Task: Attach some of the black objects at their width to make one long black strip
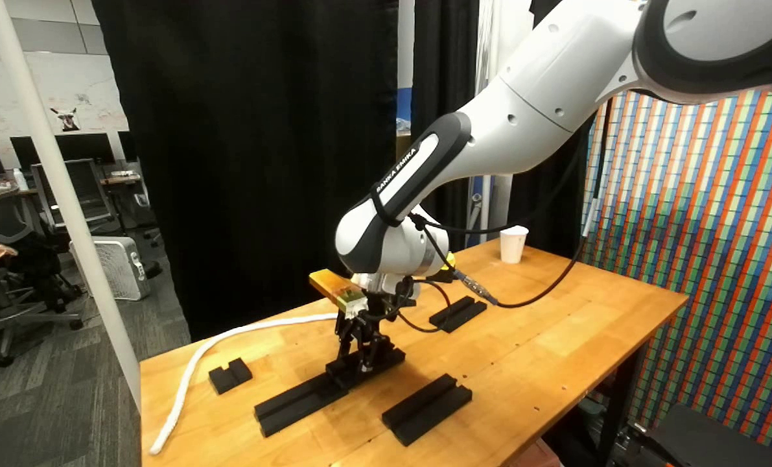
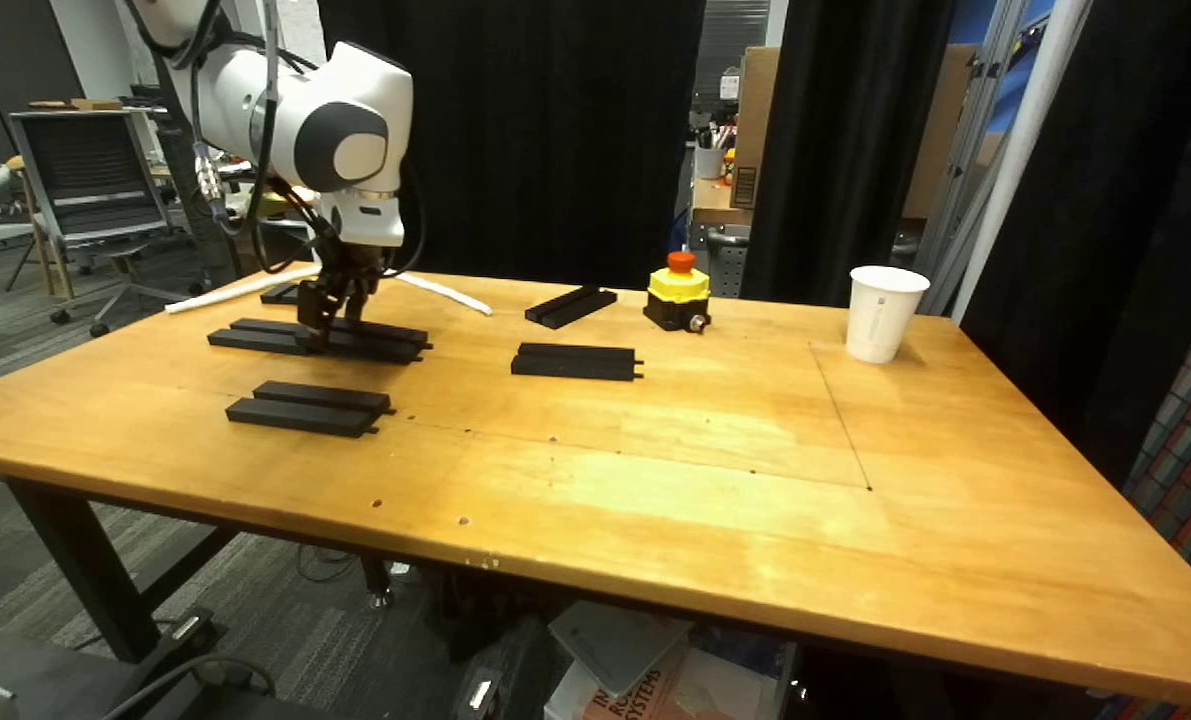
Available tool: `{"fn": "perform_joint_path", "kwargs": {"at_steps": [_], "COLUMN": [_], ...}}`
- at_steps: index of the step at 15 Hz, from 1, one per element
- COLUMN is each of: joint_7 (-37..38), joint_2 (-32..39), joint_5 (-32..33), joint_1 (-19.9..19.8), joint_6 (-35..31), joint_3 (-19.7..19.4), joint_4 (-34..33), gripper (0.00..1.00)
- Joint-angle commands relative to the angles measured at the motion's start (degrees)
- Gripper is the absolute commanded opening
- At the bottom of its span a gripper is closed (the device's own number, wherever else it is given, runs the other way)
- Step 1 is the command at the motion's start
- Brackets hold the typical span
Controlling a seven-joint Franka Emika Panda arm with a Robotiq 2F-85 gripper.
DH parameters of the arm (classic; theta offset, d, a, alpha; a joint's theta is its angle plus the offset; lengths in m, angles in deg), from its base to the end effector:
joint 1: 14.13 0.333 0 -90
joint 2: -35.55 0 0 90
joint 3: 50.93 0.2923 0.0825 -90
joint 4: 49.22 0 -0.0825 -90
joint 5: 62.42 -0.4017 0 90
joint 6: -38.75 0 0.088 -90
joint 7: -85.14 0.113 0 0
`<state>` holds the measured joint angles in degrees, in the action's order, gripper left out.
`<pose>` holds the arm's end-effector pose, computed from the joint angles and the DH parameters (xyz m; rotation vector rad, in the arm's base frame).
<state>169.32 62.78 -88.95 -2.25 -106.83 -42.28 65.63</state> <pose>0.5761 0.2117 0.1839 -2.0940 1.9647 0.3421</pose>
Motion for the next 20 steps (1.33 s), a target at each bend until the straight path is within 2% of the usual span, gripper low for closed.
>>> {"fn": "perform_joint_path", "kwargs": {"at_steps": [1,20], "joint_7": [-1.01,-0.45], "joint_2": [-0.43,-1.27], "joint_5": [-1.79,-1.56], "joint_1": [-0.57,-1.72], "joint_6": [-0.91,-0.23], "joint_3": [0.71,-0.1], "joint_4": [0.12,1.18], "gripper": [0.47,0.47]}}
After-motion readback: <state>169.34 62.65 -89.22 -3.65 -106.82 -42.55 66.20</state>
